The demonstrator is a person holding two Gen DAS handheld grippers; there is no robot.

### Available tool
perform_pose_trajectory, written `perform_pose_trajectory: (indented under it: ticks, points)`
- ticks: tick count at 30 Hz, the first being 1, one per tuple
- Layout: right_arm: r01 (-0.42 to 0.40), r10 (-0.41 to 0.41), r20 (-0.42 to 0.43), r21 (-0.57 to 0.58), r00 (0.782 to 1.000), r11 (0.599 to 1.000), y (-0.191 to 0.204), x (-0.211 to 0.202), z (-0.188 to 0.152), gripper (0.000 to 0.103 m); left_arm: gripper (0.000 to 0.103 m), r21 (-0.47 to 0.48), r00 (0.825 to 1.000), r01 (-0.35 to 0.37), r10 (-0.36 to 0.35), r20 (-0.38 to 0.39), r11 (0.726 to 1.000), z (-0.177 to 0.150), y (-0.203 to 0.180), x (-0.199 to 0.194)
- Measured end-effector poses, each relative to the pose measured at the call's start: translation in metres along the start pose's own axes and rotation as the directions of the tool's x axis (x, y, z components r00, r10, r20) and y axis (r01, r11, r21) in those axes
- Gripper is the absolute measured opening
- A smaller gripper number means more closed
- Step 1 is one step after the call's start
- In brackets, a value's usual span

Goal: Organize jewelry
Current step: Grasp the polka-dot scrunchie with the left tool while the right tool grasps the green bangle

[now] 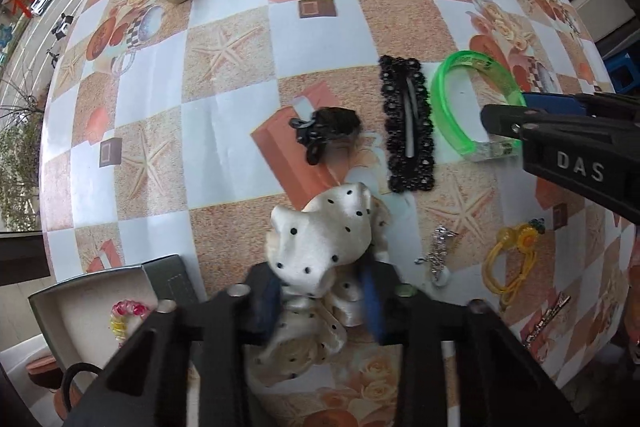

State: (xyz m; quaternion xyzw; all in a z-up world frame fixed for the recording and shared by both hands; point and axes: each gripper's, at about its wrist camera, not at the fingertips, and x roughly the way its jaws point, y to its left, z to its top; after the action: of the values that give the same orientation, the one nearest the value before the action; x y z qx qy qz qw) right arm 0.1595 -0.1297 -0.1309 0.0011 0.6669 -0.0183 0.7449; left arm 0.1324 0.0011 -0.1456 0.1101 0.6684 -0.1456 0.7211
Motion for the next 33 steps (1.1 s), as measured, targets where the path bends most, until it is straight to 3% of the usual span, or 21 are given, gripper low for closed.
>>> perform_pose_trajectory:
  ticks: [1,4,6,8,19,33]
  points:
    - [-0.001,0.001,0.003,0.007,1.000,1.000,0.000,0.000,0.001,0.028,0.022,0.002,1.000,0.002,-0.002,0.001,1.000,0.000,-0.001,-0.001]
    - [-0.003,0.003,0.001,0.020,1.000,1.000,-0.002,-0.001,0.002,0.010,0.019,-0.001,1.000,0.009,-0.008,0.014,1.000,-0.001,-0.002,-0.005]
    - [-0.014,0.014,0.004,0.039,1.000,0.999,-0.009,-0.002,0.003,0.007,0.018,-0.005,1.000,0.016,-0.015,0.024,1.000,-0.004,-0.001,-0.011]
    - [-0.028,0.028,0.005,0.058,1.000,0.998,-0.031,-0.007,0.001,0.007,0.018,-0.004,0.999,0.020,-0.020,0.037,1.000,-0.007,-0.002,-0.016]
    - [-0.159,0.156,0.029,0.147,0.987,0.976,-0.069,-0.038,-0.009,0.007,0.018,-0.032,0.992,0.048,-0.044,0.115,0.998,-0.023,-0.003,-0.059]
    - [-0.193,0.186,0.061,0.146,0.981,0.970,-0.058,-0.073,-0.033,0.007,0.018,-0.086,0.980,0.063,-0.045,0.195,0.994,-0.041,0.007,-0.098]
